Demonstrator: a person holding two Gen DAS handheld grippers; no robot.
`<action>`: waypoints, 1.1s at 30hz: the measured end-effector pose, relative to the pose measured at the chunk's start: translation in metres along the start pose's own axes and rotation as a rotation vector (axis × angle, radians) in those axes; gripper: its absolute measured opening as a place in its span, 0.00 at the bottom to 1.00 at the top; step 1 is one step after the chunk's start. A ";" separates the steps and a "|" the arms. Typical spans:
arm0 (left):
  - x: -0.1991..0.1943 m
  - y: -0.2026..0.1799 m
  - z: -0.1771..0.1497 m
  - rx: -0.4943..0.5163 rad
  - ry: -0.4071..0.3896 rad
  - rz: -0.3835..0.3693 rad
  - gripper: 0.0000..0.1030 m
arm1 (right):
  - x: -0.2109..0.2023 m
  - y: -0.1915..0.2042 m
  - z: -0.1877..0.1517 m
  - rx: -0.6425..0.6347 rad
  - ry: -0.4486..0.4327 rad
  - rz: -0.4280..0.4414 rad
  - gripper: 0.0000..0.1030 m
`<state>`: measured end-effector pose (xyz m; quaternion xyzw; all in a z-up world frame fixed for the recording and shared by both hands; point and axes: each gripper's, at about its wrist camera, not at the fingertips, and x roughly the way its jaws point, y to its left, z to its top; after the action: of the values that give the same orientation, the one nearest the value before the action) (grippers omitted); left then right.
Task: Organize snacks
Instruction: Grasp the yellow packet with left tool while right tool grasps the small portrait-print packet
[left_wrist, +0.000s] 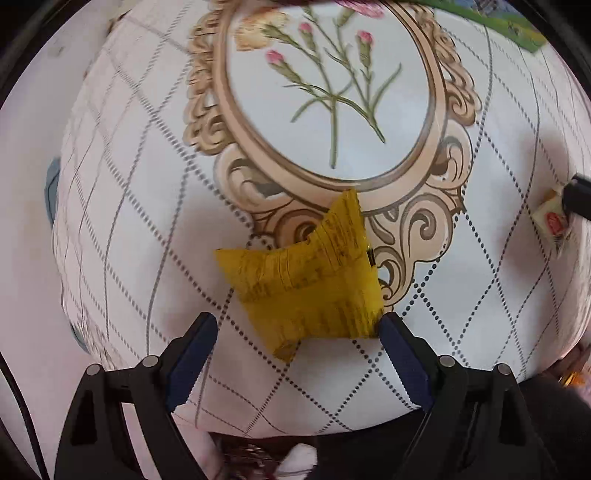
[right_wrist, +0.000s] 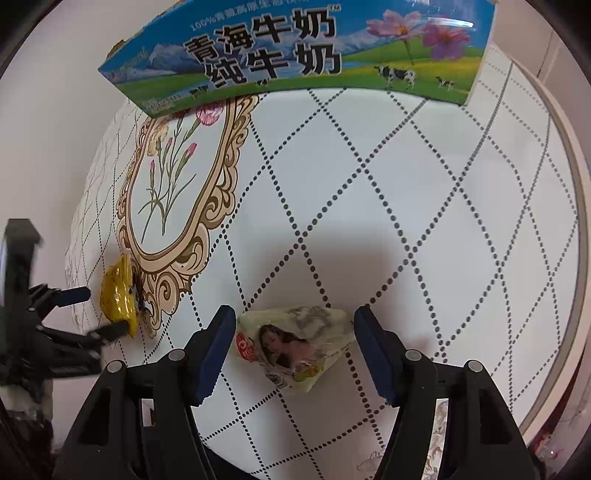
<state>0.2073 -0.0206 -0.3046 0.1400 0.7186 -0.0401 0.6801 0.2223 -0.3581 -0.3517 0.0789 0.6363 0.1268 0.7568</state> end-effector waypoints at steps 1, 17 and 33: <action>0.000 0.001 0.003 -0.007 -0.002 0.005 0.87 | -0.003 0.000 0.000 -0.001 -0.004 -0.004 0.67; -0.021 0.034 -0.003 -0.120 -0.105 -0.061 0.87 | 0.034 -0.035 -0.041 0.007 0.185 -0.256 1.00; -0.007 0.014 0.002 0.008 -0.066 -0.034 0.87 | 0.007 -0.036 -0.056 0.055 0.084 -0.265 0.72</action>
<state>0.2133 -0.0089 -0.2960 0.1292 0.6977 -0.0593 0.7022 0.1713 -0.3934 -0.3782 0.0095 0.6757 0.0116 0.7371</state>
